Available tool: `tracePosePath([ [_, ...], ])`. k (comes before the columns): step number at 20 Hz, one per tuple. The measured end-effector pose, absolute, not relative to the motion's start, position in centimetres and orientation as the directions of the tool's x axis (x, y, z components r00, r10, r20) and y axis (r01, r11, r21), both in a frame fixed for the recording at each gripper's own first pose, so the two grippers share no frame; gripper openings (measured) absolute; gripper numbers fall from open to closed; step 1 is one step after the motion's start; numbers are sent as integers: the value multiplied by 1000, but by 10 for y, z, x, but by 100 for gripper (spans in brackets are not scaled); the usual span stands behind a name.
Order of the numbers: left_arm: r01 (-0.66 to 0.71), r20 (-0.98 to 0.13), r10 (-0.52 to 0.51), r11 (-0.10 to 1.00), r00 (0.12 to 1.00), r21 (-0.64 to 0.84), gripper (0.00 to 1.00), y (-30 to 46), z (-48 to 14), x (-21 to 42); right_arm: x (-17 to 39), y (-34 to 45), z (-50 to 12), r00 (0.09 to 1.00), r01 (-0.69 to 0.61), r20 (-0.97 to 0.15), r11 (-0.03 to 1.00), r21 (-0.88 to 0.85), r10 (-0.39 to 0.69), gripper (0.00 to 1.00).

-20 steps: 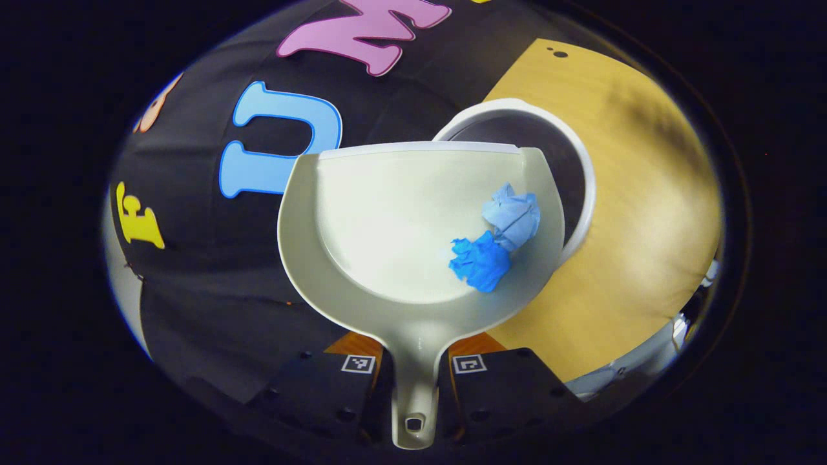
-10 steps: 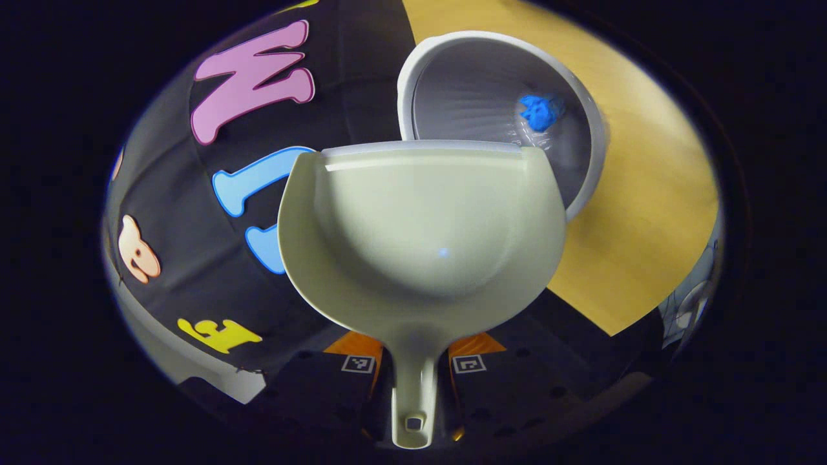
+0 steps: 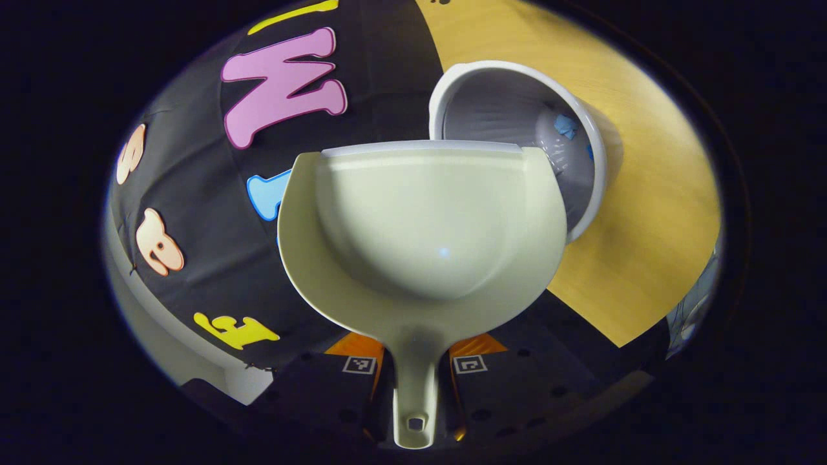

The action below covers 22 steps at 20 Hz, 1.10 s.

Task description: Pick up the small broom and dustpan from the desktop, sweep the trash into the dustpan with the broom, and then empty the trash into the garbage bin.

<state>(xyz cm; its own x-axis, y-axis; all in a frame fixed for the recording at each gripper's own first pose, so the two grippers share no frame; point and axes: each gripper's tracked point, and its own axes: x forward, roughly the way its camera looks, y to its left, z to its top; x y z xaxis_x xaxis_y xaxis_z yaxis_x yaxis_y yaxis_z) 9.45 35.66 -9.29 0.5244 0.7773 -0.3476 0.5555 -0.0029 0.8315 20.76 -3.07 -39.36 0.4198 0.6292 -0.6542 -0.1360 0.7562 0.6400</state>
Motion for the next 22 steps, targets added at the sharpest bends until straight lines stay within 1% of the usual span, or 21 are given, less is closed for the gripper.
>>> tracePosePath([
  [1, 526, -349, 772, 23, 531, 850, 27, 352, -87, 94, 207, -29, -391, 420, -141, -653, 756, 639, 630, 26],
  [2, 494, -350, 762, 45, 545, 868, 27, 346, -79, 95, 207, -26, -388, 424, -145, -651, 757, 637, 630, 30],
  [3, 458, -348, 746, 66, 567, 887, 27, 339, -70, 96, 207, -24, -383, 431, -150, -647, 757, 636, 629, 26],
  [5, 365, -349, 715, 140, 606, 920, 27, 322, -54, 95, 208, -19, -373, 448, -152, -637, 756, 637, 627, 26],
  [7, 265, -375, 673, 265, 638, 927, 27, 302, -44, 91, 210, -17, -363, 471, -152, -635, 765, 626, 612, 25],
  [9, 168, -396, 615, 395, 681, 903, 27, 272, -29, 82, 215, -16, -349, 504, -164, -624, 775, 610, 598, 26],
  [10, 131, -411, 584, 461, 699, 878, 27, 255, -23, 78, 221, -16, -342, 521, -168, -618, 781, 601, 588, 21],
  [11, 95, -431, 544, 539, 720, 837, 27, 236, -23, 74, 225, -17, -335, 541, -167, -614, 789, 591, 574, 26],
  [12, 73, -453, 496, 611, 741, 789, 27, 217, -27, 71, 232, -19, -327, 564, -162, -610, 798, 580, 557, 26],
  [14, 60, -520, 398, 749, 756, 660, 27, 179, -45, 65, 245, -21, -308, 608, -166, -600, 822, 544, 520, 26],
  [17, 39, -609, 204, 931, 767, 362, 27, 116, -90, 56, 263, -27, -289, 671, -164, -586, 863, 479, 453, 25],
  [18, 31, -644, 144, 967, 751, 253, 27, 98, -108, 52, 266, -30, -287, 678, -152, -593, 872, 465, 434, 26],
  [19, 18, -678, 96, 987, 729, 159, 27, 82, -125, 50, 268, -34, -292, 678, -124, -613, 885, 448, 405, 30],
  [20, 3, -709, 57, 997, 703, 82, 24, 70, -143, 45, 268, -38, -300, 670, -100, -636, 895, 435, 384, 30],
  [21, -15, -742, 37, 999, 670, 36, 27, 60, -160, 35, 267, -40, -312, 653, -76, -668, 908, 413, 358, 26],
  [22, -23, -773, 25, 1000, 634, 14, 27, 51, -177, 28, 262, -42, -325, 627, -60, -705, 922, 382, 332, 26],
])
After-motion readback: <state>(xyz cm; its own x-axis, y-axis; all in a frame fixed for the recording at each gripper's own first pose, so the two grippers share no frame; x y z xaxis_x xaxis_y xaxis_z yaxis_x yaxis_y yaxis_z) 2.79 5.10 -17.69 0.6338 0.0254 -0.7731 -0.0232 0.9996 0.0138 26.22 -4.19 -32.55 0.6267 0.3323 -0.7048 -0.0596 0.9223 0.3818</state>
